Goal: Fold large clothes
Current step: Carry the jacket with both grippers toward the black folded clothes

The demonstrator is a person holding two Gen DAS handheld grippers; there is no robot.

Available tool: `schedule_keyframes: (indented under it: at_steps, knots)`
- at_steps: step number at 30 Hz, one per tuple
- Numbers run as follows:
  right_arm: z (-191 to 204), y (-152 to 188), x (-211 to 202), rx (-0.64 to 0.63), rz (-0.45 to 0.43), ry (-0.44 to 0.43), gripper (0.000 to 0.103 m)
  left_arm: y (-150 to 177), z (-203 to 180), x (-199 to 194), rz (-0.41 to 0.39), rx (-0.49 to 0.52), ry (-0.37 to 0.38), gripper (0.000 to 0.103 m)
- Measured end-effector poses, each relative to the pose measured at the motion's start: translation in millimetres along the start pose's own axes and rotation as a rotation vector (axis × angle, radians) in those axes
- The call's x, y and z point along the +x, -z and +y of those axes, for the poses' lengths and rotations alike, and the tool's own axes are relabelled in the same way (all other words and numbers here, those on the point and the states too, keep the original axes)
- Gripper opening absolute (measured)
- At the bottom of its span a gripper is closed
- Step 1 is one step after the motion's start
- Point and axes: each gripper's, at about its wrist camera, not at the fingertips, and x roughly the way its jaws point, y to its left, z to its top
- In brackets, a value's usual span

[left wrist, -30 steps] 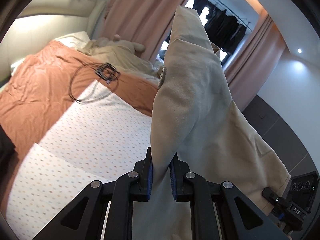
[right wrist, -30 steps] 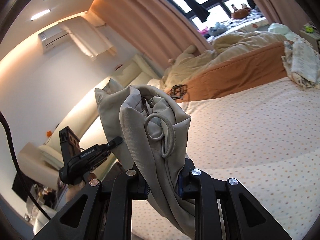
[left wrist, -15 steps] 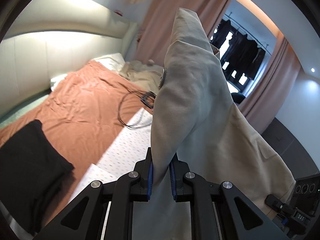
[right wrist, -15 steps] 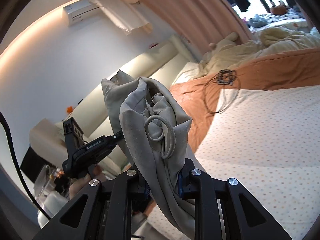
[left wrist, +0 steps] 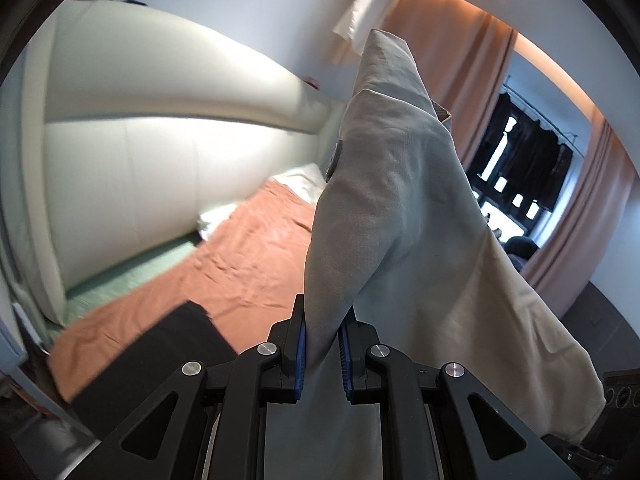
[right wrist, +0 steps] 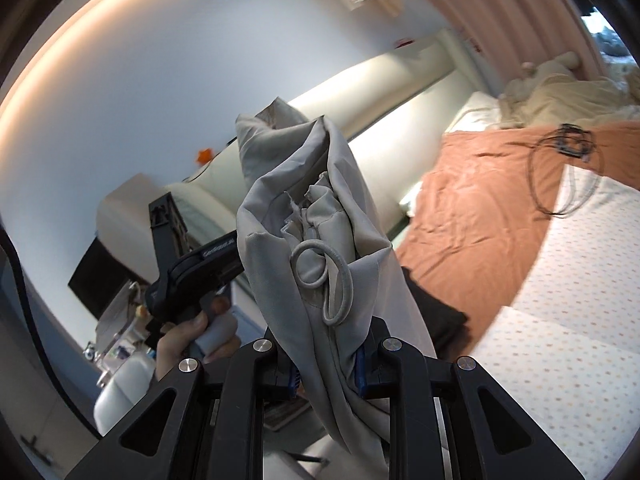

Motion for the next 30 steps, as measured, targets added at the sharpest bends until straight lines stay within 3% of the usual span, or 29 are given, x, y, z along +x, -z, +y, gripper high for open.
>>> schedule_keyframes:
  at_steps: [8,17,22,30]
  knots:
    - [63,20,98,-0.031,0.118,-0.129,0.021,-21,84,-40,-0.051,-0.046,-0.137,0.013]
    - [94,57,179,0.001,0.228,-0.229,0.021,-23,144,-48,-0.045,-0.041,-0.27,0.013]
    - [72,64,207,0.033,0.256,-0.238,0.021,-16,173,-10,-0.023,-0.057,-0.289,0.012]
    - [-8,64,241,0.124,0.269,-0.157,0.021,2,184,96,0.077,-0.077,-0.281,0.01]
